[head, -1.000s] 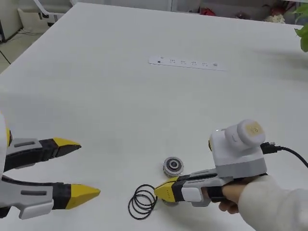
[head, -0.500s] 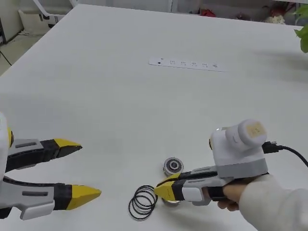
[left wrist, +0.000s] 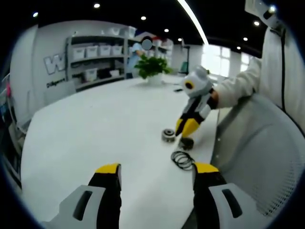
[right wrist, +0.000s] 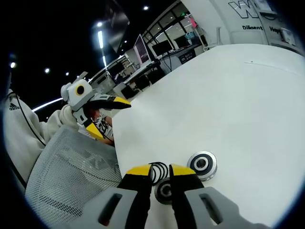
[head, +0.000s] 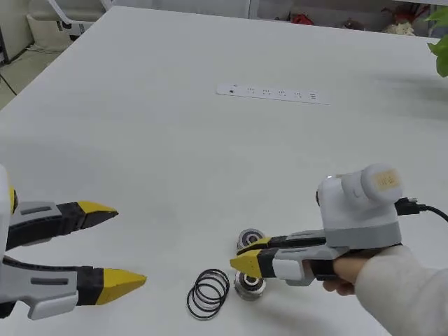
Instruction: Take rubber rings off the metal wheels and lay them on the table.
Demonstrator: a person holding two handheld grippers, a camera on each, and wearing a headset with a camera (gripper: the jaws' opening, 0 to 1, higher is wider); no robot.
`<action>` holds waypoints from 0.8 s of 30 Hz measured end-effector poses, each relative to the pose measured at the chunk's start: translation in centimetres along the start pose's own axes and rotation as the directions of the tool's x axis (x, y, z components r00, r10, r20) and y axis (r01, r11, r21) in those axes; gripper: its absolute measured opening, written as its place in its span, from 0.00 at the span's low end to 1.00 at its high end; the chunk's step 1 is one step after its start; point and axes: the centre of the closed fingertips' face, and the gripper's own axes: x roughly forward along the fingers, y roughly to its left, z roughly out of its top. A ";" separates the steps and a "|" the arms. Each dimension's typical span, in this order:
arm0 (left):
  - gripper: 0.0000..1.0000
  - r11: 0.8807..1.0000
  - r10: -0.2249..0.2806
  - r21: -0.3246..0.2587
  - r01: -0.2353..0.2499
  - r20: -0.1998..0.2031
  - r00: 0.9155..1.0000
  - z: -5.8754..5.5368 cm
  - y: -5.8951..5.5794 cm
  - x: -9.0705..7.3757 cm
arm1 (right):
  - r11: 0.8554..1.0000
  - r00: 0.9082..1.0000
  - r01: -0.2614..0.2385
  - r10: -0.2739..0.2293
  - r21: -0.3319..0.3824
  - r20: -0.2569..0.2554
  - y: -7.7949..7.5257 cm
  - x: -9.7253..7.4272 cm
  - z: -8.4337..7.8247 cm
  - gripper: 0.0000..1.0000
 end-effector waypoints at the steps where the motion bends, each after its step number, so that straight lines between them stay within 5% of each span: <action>1: 0.61 1.000 0.000 0.000 0.000 0.001 1.000 0.0 0.0 0.0 | 1.000 1.000 0.004 -0.004 -0.003 0.005 -0.1 -0.1 0.2 0.13; 16: 0.64 1.000 0.013 -0.004 -0.013 0.016 1.000 0.6 0.2 -0.4 | 0.998 0.994 0.043 -0.037 -0.055 0.099 -0.8 -2.4 2.9 0.23; 24: 0.66 1.000 0.023 -0.009 -0.023 0.053 0.998 1.7 0.4 -1.1 | 0.996 0.988 0.056 -0.044 -0.075 0.151 -0.7 -3.7 4.3 0.31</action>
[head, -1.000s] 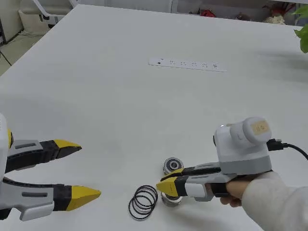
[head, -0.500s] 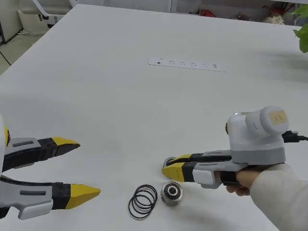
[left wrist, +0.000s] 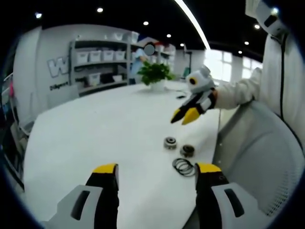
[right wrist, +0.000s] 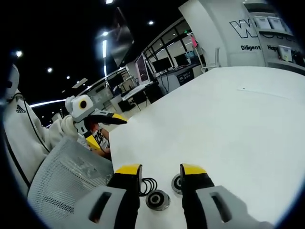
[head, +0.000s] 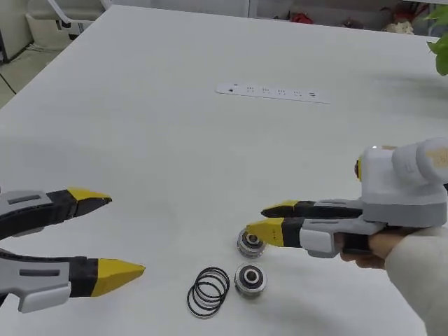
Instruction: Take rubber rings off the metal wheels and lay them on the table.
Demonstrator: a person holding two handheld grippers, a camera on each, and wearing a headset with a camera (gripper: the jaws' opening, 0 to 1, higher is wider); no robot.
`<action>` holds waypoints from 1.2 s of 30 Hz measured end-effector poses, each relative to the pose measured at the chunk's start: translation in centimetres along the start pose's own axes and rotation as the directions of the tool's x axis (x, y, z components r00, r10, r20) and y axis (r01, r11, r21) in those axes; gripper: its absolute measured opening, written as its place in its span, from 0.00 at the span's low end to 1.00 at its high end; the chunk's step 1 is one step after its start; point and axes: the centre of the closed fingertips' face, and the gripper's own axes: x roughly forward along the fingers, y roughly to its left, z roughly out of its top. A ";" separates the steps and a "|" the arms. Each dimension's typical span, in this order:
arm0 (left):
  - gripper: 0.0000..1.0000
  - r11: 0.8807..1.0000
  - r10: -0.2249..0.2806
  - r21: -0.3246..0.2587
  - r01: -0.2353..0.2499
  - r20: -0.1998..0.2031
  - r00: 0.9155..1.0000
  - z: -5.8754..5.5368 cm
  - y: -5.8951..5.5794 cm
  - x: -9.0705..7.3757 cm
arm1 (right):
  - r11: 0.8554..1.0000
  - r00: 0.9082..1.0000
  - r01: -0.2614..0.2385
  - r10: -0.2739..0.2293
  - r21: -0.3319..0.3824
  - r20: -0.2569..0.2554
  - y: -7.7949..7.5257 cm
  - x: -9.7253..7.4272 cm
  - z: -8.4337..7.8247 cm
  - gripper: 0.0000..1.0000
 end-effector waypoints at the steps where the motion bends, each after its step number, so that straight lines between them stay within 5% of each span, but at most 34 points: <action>1: 0.67 1.000 0.004 0.000 -0.004 0.002 1.000 0.1 0.1 0.0 | 1.000 1.000 0.000 0.000 -0.002 0.007 0.0 -0.1 0.2 0.32; 14: 0.72 1.000 0.023 -0.001 -0.023 0.025 0.999 0.7 0.0 -0.5 | 0.999 0.993 0.022 -0.018 -0.029 0.117 0.2 -3.1 2.2 0.52; 26: 0.81 0.999 0.038 0.006 -0.039 0.066 0.997 1.0 -0.1 -1.1 | 0.990 0.994 0.042 -0.027 -0.136 0.108 1.1 -4.7 1.5 0.73; 36: 0.88 0.999 0.040 0.002 -0.041 0.059 0.997 0.5 -0.4 -1.2 | 0.981 0.997 0.066 -0.057 -0.184 0.053 0.8 -6.1 -1.1 0.92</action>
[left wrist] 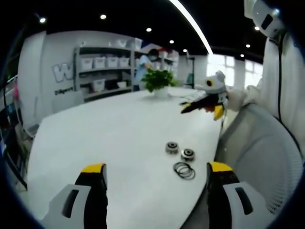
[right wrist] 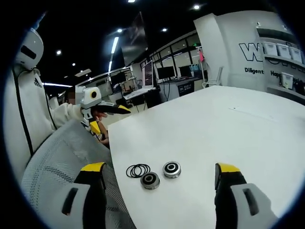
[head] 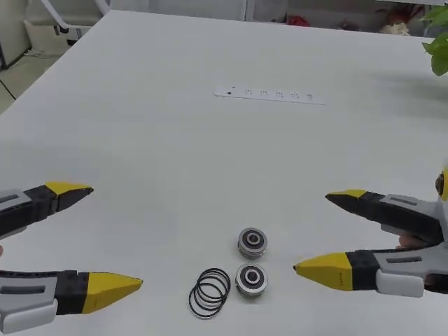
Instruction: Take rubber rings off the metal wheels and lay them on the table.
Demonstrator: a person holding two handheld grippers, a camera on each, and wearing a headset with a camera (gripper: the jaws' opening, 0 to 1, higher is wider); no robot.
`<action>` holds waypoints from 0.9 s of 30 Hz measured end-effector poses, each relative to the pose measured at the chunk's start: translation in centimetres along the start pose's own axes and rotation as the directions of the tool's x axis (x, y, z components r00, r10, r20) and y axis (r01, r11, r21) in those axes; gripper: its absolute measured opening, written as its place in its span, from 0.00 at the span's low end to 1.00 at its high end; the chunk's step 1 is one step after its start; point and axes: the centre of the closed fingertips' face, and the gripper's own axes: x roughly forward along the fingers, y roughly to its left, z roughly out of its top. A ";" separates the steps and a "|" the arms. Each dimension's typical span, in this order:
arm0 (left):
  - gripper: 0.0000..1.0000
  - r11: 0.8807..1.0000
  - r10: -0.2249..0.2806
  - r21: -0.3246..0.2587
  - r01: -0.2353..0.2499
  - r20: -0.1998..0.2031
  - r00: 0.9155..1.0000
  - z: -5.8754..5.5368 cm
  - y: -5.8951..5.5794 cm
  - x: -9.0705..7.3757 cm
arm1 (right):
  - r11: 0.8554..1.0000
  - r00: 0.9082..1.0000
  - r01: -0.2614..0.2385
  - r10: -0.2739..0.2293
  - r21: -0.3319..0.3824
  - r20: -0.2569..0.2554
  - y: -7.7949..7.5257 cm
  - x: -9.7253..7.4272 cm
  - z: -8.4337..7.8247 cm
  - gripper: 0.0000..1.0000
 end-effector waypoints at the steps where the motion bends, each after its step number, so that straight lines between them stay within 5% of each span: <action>1: 0.89 1.000 0.003 -0.004 -0.003 -0.002 1.000 -0.1 0.0 0.0 | 1.000 1.000 0.003 -0.003 0.002 -0.010 0.0 -0.2 -0.5 0.93; 10: 0.97 1.000 0.017 -0.025 -0.017 -0.013 1.000 -1.1 -0.1 0.0 | 0.999 0.998 0.026 -0.023 0.041 -0.056 -0.2 -0.9 -3.1 1.00; 27: 0.97 0.996 0.032 -0.077 -0.035 -0.048 0.998 -3.6 -0.1 0.2 | 0.995 0.989 0.029 -0.015 0.095 -0.148 -0.1 -1.1 -7.6 0.99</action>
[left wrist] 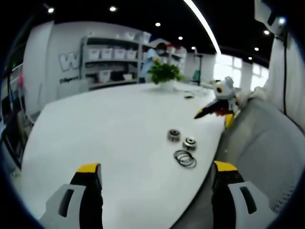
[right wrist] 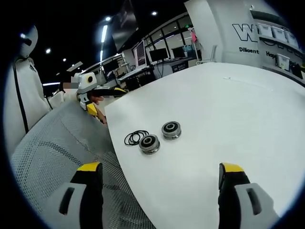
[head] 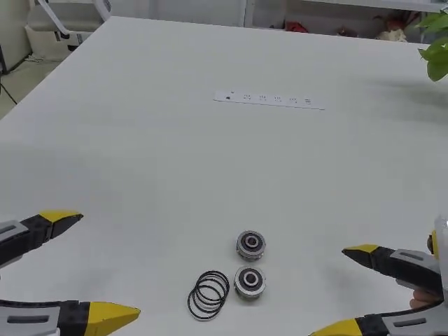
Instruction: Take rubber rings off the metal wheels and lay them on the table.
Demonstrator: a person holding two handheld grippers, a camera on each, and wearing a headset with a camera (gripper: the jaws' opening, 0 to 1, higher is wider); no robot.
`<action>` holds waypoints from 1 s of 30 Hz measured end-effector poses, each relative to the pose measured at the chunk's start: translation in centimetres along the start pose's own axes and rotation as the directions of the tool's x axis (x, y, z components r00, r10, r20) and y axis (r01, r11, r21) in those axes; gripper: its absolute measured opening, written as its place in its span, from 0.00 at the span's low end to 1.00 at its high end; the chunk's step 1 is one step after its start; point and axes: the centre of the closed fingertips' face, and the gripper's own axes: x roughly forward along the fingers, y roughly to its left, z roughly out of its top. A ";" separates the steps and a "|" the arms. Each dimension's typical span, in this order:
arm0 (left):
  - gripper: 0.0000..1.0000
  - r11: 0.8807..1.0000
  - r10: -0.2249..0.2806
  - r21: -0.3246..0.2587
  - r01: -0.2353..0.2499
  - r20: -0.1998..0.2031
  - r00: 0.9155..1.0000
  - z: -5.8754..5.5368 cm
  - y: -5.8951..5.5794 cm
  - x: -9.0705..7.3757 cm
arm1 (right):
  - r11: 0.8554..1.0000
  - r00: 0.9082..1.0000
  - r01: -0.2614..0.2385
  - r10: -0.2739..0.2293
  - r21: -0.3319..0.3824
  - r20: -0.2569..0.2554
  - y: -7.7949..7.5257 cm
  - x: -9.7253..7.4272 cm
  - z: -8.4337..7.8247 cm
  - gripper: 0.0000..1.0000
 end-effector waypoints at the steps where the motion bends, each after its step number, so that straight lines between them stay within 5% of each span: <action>1: 0.97 1.000 0.001 -0.002 -0.001 0.000 1.000 -0.1 0.0 0.0 | 1.000 1.000 0.000 0.000 0.004 0.006 0.0 0.0 0.1 0.99; 12: 0.97 1.000 -0.002 -0.016 0.002 -0.040 0.999 -1.9 0.3 0.5 | 1.000 1.000 -0.010 0.010 -0.002 -0.030 0.0 0.2 -0.7 0.98; 30: 0.96 1.000 -0.002 -0.012 0.001 -0.039 0.999 -2.2 0.4 0.5 | 1.000 0.999 -0.006 0.006 -0.012 -0.045 0.0 0.2 -1.0 0.96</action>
